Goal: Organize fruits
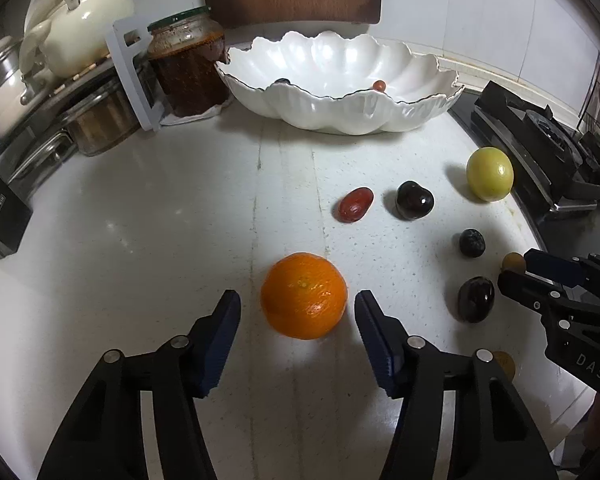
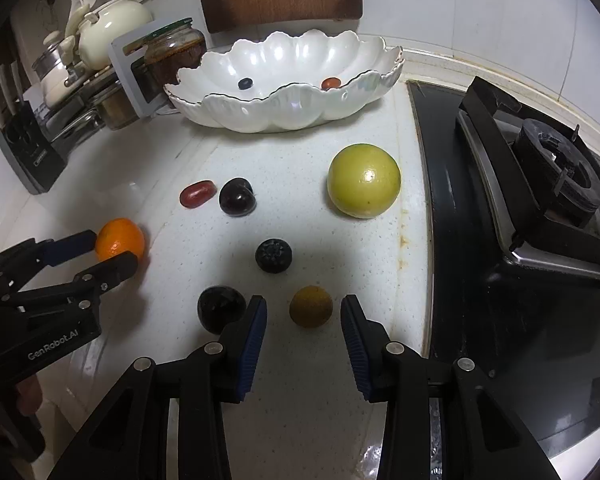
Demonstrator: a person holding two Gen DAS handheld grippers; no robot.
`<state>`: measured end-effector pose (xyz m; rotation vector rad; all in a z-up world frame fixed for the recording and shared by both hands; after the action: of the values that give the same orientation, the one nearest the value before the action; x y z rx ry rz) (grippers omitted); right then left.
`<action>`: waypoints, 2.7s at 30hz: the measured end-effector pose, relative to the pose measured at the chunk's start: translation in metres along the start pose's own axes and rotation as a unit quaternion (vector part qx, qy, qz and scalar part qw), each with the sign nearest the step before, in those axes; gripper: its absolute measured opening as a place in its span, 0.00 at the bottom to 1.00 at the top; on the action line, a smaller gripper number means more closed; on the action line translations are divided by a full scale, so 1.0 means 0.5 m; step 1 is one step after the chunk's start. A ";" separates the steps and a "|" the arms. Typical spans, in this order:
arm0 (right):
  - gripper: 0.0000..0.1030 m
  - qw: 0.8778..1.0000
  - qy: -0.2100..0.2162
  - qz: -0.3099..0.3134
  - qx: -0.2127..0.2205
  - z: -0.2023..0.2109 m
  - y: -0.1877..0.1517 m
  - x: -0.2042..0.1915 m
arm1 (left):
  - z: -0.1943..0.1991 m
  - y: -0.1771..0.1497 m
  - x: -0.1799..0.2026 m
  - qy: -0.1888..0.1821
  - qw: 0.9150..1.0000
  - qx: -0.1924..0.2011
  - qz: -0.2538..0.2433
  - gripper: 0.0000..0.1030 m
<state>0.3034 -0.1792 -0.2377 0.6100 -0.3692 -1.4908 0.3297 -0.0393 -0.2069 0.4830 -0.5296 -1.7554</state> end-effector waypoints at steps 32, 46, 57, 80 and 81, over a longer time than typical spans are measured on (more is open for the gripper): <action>0.24 0.999 0.022 0.014 0.033 0.040 0.021 -0.004 | 0.056 0.018 0.021 -0.006 1.000 0.027 0.012 0.41; 0.24 0.994 0.032 0.020 0.100 0.116 0.075 -0.011 | 0.149 0.084 0.034 -0.002 0.994 0.106 0.014 0.41; 0.24 0.986 0.030 0.014 0.161 0.176 0.135 -0.003 | 0.199 0.138 0.042 -0.004 0.988 0.157 0.014 0.40; 0.24 0.975 0.031 0.012 0.220 0.208 0.270 0.002 | 0.217 0.266 0.036 0.007 0.978 0.208 0.003 0.40; 0.24 0.975 0.028 0.013 0.220 0.204 0.278 0.002 | 0.217 0.270 0.034 0.006 0.978 0.207 0.003 0.40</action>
<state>0.3564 -0.1995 -0.0751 0.9922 -0.6696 -1.3691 0.3691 -0.0743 -0.0412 0.7811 -0.8940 -1.6359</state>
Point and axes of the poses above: each gripper's, at about its wrist camera, not at the fingertips, and z roughly against the way its jaws point, x to its right, y to its top, the point moved 6 cm from there along -z, roughly the way its jaws point, and after that the axes turned 1 degree about x, right-handed, at the moved point
